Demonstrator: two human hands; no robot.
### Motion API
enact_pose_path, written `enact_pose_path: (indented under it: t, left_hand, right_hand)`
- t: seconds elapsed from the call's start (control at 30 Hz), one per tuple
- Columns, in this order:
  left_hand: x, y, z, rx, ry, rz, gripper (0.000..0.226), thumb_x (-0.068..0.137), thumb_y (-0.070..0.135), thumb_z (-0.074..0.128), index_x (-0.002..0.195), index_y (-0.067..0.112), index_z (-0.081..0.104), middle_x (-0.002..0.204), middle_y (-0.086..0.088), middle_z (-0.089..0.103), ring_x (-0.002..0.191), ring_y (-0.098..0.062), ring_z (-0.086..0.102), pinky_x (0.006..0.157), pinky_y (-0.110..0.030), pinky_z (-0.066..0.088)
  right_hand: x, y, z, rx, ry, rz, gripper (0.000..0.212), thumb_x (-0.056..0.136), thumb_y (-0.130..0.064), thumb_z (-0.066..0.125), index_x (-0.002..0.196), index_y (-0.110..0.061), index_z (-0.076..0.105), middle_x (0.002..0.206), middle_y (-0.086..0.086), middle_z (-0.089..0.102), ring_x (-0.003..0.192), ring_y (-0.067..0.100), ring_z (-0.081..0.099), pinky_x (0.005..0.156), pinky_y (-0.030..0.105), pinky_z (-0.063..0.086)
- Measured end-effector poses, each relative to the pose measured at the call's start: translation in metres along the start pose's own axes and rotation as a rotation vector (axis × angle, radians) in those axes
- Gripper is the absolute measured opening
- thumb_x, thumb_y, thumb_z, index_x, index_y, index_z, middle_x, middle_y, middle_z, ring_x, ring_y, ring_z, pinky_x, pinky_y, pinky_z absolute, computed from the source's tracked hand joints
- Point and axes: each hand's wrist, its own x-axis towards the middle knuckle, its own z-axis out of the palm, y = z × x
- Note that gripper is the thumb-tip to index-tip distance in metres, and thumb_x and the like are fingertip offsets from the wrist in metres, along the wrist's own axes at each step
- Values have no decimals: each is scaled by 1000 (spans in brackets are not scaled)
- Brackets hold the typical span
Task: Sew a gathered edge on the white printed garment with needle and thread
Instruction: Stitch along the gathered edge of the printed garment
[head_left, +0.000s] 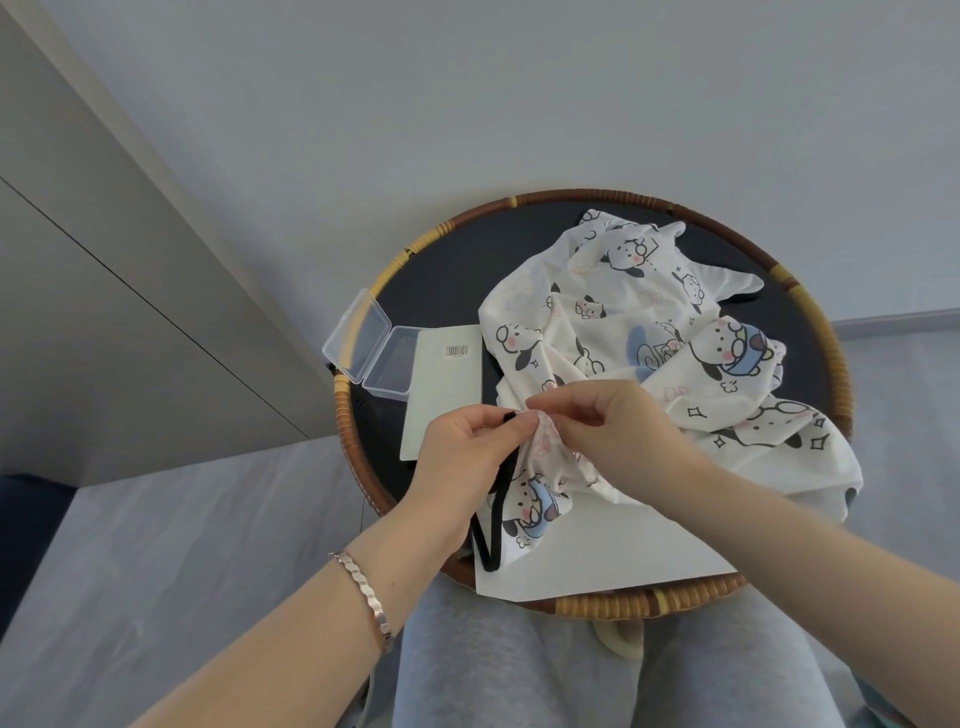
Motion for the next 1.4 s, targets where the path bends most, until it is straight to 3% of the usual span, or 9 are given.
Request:
enact_pose_path:
  t: [0.1,0.33,0.47,0.57,0.67,0.77,0.87,1.0,1.4]
  left_hand:
    - [0,5,1,37,18,-1,14,79,23,71,85,10,70,78,-11,70,65,-15,65,58,-24,52]
    - [1,10,8,171,46,45,13,84,25,65,82,13,69,76,-11,70,69,-19,63,69,-34,52]
    - [9,13,3,275,222,137,11,89,23,57,90,14,62,78,3,64,73,-10,59,63,-21,46]
    - [13,18,-4,283,359,183,4,92,22,51,92,19,53,83,7,57,76,-5,53,62,-19,44]
    - [14,21,-9,313,417,208,4,93,21,49,95,18,50,86,6,54,73,-5,50,57,-13,38]
    - [12,19,-8,347,402,234,4,94,21,49,97,18,47,95,3,54,85,-6,50,54,-7,42]
    - [10,14,-6,347,360,255,6,93,22,50,97,18,48,99,0,57,90,-8,53,56,0,40]
    - [8,11,-3,373,281,306,9,92,23,52,95,15,51,72,3,55,63,-4,51,52,-3,38]
    - [5,9,0,376,160,376,11,92,19,52,89,9,52,51,2,40,38,-2,39,41,-8,32]
  right_hand:
    - [-4,-2,-1,-44,-25,-4,27,91,-14,52,94,-37,65,74,-13,64,50,-3,48,52,8,39]
    - [1,-1,2,319,197,-89,25,91,-8,53,79,-25,68,83,-9,70,86,3,64,87,20,48]
    - [7,-4,-9,587,160,-117,27,96,-6,44,79,-16,63,50,-4,50,49,13,52,74,33,51]
    - [12,4,-23,74,64,-72,27,96,-13,43,79,-21,63,48,-9,37,42,8,32,50,21,35]
    - [24,24,-43,-833,19,48,24,94,-12,38,99,-21,60,76,-2,60,64,15,52,58,25,38]
    - [34,38,-64,-1124,181,245,35,90,-2,33,118,-14,50,100,9,56,80,28,53,64,31,39]
    - [39,35,-68,-848,322,200,27,93,-11,37,114,-13,53,95,9,59,77,27,56,62,31,40]
    - [26,7,-37,-323,147,-51,8,87,-25,60,94,-23,64,52,-9,38,43,5,36,45,17,29]
    - [22,4,-3,-407,188,-133,18,89,-29,58,86,-18,72,50,-9,45,53,6,42,52,20,33]
